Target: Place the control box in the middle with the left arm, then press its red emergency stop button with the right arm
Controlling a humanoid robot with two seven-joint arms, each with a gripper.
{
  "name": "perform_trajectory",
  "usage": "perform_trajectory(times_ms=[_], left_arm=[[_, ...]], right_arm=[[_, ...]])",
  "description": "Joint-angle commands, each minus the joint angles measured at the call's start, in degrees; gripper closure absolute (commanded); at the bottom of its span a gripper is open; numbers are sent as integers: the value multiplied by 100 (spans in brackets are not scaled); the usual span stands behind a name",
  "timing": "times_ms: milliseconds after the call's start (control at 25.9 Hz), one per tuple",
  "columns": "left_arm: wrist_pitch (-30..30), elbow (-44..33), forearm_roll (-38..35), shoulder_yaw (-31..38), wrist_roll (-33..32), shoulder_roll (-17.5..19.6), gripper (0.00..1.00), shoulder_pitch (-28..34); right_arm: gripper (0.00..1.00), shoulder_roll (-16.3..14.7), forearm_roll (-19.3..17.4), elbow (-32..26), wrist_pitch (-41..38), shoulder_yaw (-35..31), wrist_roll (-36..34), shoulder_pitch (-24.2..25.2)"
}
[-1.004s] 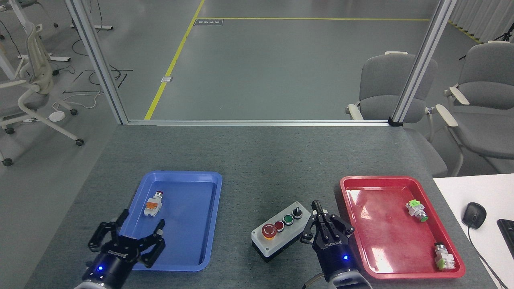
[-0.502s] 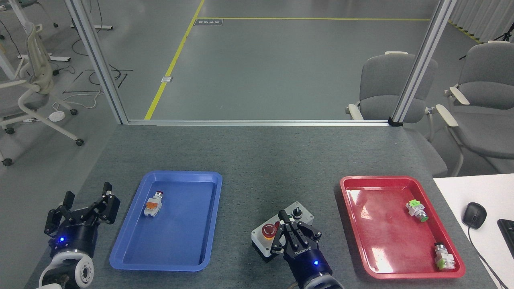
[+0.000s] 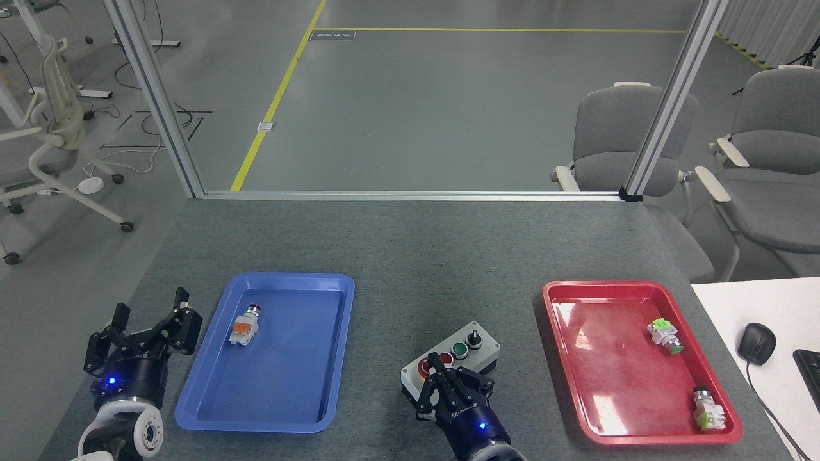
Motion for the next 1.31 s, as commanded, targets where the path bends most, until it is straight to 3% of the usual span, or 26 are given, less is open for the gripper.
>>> perform_trajectory(times_ms=[0,270,502,657,734,811,888,966,1275], left_arm=[[1,9,-7,1,-8,16,1,24],[10,27,-24,1,-8,33,1,42],[1,71,-59,-25,1,-46,1,402],[28,387,-59,-359,133,-459,1,384],[28,519,-165,-429,203,-565,1,340],[28,537,-288,-429,168,-565,1,279],[19,528,-270,-429,212,-573,1,279],[19,528,-200,-429,230,-600,1,279],[19,528,-200,-429,239,-591,1,279]], right_arm=[[100,13,50,316,86,17,-28,-53],[100,13,33,325,95,-1,-37,-62],[100,22,15,-35,279,-186,-125,-88],[100,-57,-20,-369,411,-520,-441,-88],[77,-57,-55,-536,420,-748,-450,-44],[30,-93,-55,-633,481,-994,-450,-9],[9,-189,-64,-729,587,-1205,-467,26],[3,-277,-82,-826,604,-1442,-467,123],[2,-567,-134,-1028,631,-1917,-450,264]])
